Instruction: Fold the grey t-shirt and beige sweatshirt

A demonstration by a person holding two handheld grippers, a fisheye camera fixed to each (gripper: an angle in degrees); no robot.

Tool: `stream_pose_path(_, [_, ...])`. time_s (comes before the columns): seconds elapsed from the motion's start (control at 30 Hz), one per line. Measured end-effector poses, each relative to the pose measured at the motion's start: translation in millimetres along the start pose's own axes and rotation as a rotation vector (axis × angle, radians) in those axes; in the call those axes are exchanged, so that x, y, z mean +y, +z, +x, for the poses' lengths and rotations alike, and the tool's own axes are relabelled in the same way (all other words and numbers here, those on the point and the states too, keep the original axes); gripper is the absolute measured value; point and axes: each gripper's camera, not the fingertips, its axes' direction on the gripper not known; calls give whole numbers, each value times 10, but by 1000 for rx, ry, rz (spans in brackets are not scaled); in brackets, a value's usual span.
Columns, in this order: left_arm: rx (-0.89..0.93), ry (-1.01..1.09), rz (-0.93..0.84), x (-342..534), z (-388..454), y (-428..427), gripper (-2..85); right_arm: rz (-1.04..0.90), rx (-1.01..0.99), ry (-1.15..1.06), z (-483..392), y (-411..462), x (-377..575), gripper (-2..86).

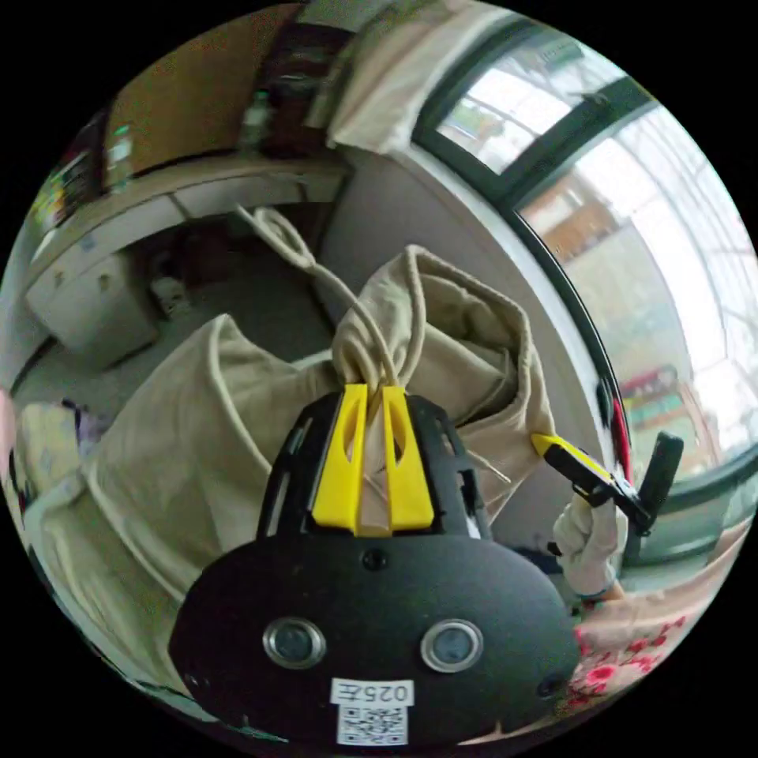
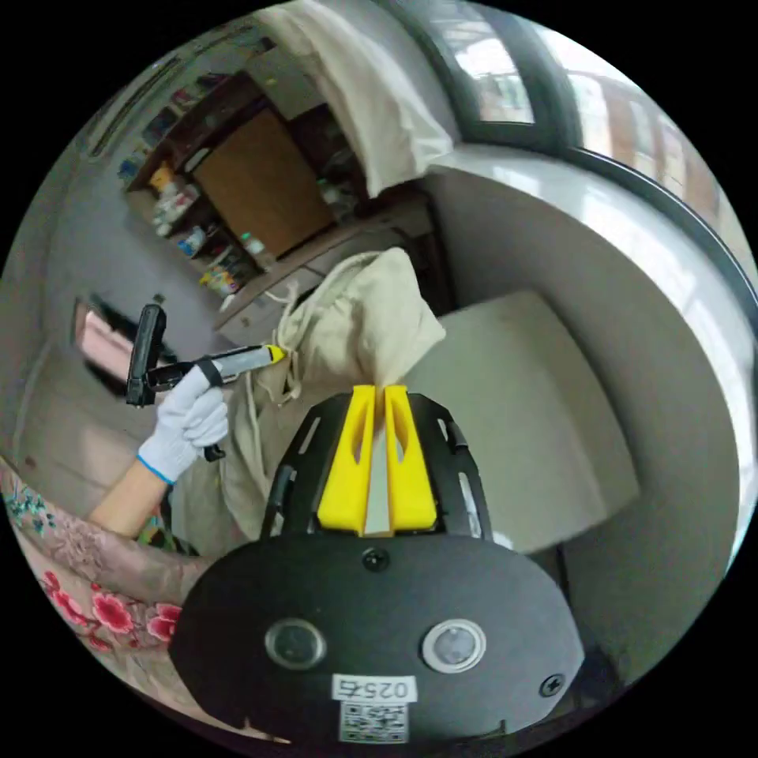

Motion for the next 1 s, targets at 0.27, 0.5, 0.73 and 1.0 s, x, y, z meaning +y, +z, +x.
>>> stream_pose_path(0.27, [151, -77, -252, 74, 78, 989, 17, -238, 4, 678, 1323, 407, 1014, 70])
stream_pose_path(0.5, [-133, -458, 46, 1063, -1224, -668, 20, -76, -75, 444, 755, -184, 866, 103])
stream_pose_path(0.73, [-323, -810, 41, 2185, -2907, -1305, 16, -241, -243, 40, -4, 955, -243, 121])
stream_pose_path(1.0, [-507, -675, -17, 1906, -3301, -1277, -14, -553, -202, -1, -317, 2222, -605, 131])
